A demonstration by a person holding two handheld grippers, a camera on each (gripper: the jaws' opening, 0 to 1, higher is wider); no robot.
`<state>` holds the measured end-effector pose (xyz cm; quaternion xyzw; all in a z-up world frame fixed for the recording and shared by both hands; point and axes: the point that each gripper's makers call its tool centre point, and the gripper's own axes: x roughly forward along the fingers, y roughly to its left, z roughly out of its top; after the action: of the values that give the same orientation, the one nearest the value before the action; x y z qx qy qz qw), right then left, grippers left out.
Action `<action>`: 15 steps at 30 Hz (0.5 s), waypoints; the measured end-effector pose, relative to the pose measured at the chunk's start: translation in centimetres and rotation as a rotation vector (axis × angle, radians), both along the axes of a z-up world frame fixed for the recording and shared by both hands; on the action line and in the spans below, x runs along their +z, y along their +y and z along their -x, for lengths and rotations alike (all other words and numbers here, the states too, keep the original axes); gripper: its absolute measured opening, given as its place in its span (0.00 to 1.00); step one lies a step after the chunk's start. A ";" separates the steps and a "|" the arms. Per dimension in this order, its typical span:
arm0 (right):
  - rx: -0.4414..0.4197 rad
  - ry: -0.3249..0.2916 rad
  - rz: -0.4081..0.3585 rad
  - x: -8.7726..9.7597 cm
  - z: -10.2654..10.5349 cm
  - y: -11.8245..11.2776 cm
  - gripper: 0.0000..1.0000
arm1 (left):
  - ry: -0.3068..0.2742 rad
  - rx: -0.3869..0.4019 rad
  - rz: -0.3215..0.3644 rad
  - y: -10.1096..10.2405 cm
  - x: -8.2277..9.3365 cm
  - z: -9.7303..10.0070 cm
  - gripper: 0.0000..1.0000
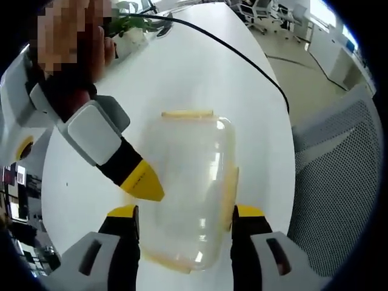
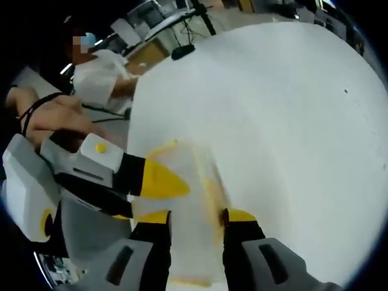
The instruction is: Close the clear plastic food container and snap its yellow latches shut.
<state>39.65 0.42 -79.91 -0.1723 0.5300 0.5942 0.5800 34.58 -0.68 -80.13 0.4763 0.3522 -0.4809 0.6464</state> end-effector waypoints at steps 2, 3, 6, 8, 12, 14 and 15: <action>-0.007 0.023 0.008 0.1 0.0 -0.5 0.27 | -0.010 -0.005 0.016 -0.3 0.2 -0.1 0.59; -0.005 0.018 0.005 0.1 0.0 -0.6 0.27 | 0.002 0.005 0.014 -0.1 0.4 -0.1 0.58; -0.011 0.014 0.004 0.1 0.1 -0.6 0.27 | -0.003 -0.001 0.011 -0.1 0.2 -0.1 0.57; -0.012 0.016 0.004 0.1 0.2 -0.7 0.27 | -0.002 -0.005 0.013 -0.1 0.1 -0.2 0.57; -0.017 0.018 0.007 0.0 0.3 -0.9 0.28 | -0.002 -0.006 0.013 0.0 0.1 -0.3 0.58; -0.021 0.019 0.006 0.0 0.3 -0.9 0.28 | -0.002 -0.006 0.017 0.0 0.1 -0.3 0.58; -0.023 0.021 0.008 -0.1 0.3 -0.9 0.28 | -0.003 -0.005 0.019 0.1 0.1 -0.4 0.58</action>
<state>39.36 -0.46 -79.96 -0.1625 0.5404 0.5869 0.5806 34.97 -0.61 -80.03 0.4715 0.3455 -0.4853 0.6502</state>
